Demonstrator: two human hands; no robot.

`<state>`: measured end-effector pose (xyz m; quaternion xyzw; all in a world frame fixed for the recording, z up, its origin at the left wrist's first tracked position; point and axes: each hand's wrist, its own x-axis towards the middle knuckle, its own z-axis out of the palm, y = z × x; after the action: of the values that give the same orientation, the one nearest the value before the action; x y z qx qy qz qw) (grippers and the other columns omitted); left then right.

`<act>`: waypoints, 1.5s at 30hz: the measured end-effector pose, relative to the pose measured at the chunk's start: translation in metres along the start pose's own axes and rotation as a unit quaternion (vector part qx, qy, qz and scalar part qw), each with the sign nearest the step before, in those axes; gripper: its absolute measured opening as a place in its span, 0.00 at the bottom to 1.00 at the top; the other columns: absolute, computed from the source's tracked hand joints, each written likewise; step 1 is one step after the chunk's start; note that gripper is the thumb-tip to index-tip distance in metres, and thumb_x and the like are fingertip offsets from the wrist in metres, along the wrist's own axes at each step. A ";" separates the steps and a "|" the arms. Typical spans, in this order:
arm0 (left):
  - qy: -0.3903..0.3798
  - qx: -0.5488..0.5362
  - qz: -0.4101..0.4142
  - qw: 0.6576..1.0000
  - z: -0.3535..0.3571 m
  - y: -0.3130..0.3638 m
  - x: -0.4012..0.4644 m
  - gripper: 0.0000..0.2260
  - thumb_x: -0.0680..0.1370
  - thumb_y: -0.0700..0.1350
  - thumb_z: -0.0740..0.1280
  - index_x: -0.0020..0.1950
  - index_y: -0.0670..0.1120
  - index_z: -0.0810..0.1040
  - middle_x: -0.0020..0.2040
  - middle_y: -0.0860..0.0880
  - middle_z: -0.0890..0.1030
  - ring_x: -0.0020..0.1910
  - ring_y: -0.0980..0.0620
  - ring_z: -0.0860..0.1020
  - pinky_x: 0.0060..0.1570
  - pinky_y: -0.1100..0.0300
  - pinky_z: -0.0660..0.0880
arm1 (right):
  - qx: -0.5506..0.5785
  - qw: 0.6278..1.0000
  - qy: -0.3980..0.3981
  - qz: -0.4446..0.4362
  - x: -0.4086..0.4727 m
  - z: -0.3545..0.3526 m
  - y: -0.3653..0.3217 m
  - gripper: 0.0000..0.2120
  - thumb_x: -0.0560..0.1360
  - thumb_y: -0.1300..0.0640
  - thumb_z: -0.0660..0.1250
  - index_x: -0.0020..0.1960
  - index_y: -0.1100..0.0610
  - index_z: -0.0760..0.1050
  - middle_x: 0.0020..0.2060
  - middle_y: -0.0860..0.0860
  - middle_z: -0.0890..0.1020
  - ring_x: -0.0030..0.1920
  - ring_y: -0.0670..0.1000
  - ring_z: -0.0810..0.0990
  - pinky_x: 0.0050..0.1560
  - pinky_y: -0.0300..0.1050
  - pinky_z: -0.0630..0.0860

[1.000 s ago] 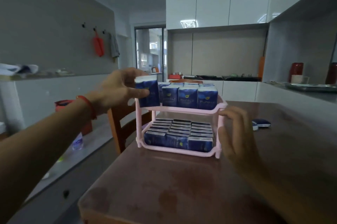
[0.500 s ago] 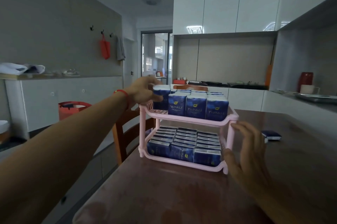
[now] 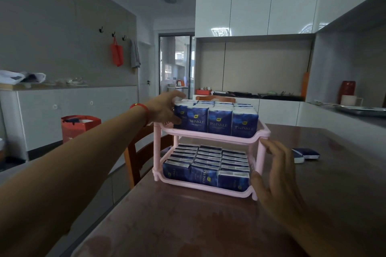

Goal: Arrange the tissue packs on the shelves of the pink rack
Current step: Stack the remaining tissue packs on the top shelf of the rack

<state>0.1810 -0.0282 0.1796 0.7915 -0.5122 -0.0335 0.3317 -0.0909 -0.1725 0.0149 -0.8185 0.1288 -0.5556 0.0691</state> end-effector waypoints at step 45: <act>0.029 -0.068 0.319 0.945 0.254 0.129 -0.111 0.08 0.72 0.37 0.67 0.51 0.43 0.77 0.51 0.46 0.77 0.51 0.48 0.74 0.52 0.49 0.75 | -0.123 0.848 -0.113 0.503 -0.005 -0.029 0.150 0.18 0.74 0.46 0.65 0.58 0.56 0.71 0.56 0.58 0.77 0.54 0.58 0.77 0.56 0.53 0.75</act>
<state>-0.0731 -0.0933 0.0224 0.5629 -0.7248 0.0622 0.3922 -0.1400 -0.3134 -0.0167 -0.7005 0.5815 -0.3284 0.2516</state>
